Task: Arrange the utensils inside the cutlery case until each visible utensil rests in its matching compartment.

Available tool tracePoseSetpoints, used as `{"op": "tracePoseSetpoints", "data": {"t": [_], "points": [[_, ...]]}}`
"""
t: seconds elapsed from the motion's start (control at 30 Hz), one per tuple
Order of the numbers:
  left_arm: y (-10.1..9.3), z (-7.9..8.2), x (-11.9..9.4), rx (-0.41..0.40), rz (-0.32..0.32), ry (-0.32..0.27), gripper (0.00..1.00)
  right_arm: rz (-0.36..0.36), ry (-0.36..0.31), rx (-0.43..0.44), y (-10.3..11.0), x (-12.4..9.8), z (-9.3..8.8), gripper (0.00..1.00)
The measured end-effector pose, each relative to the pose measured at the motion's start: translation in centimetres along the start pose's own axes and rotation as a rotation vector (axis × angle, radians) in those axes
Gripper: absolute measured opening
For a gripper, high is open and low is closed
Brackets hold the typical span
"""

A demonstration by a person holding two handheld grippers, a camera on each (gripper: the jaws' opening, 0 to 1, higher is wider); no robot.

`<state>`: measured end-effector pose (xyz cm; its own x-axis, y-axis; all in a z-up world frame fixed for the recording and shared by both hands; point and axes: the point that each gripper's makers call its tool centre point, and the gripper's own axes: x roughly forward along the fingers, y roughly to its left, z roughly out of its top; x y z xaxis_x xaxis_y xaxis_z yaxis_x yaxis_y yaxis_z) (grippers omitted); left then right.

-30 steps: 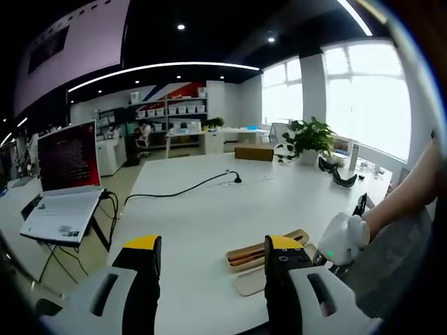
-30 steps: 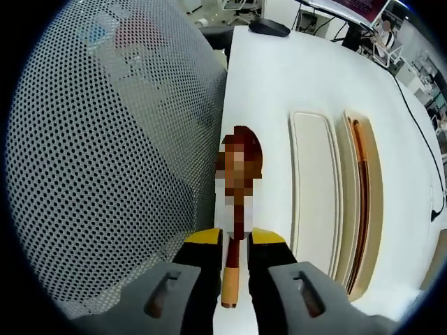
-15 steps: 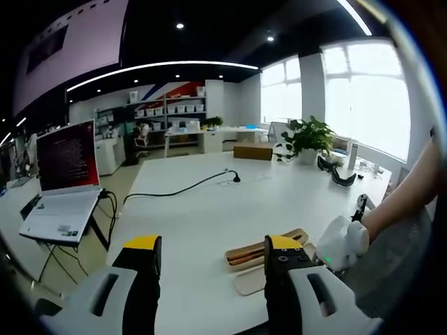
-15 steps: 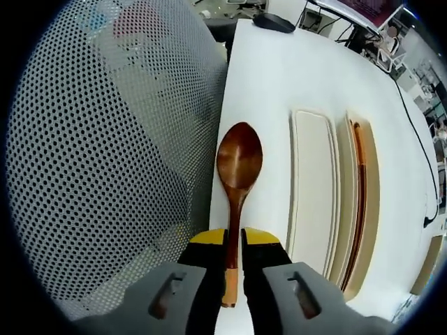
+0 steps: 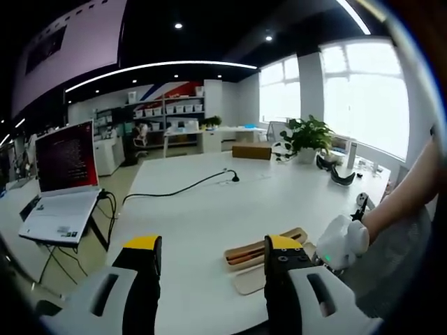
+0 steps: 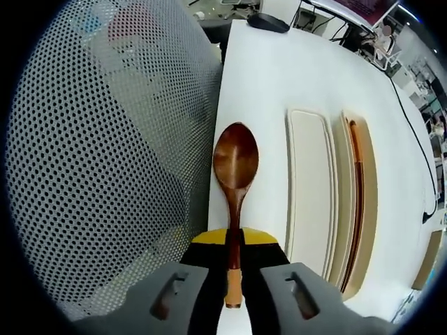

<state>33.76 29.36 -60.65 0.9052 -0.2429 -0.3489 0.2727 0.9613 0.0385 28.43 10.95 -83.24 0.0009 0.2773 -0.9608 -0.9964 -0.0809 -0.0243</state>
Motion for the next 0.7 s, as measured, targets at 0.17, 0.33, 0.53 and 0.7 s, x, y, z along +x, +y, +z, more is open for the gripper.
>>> {"op": "tracePoseSetpoints", "data": {"t": [0.17, 0.33, 0.53, 0.7], "points": [[-0.02, -0.06, 0.00, 0.004, 0.000, 0.004, 0.61, 0.004, -0.006, 0.015, -0.01, -0.02, 0.02, 0.01], [0.10, 0.04, -0.04, -0.002, 0.005, -0.002, 0.61, 0.006, -0.008, 0.019, -0.02, 0.02, 0.03, 0.00], [0.08, 0.02, -0.01, 0.002, 0.004, -0.001, 0.61, 0.009, -0.017, 0.015, -0.02, -0.02, 0.06, 0.00], [0.08, -0.04, -0.02, 0.006, 0.005, 0.003, 0.61, 0.011, -0.011, -0.003, -0.01, -0.02, 0.11, 0.00]]}}
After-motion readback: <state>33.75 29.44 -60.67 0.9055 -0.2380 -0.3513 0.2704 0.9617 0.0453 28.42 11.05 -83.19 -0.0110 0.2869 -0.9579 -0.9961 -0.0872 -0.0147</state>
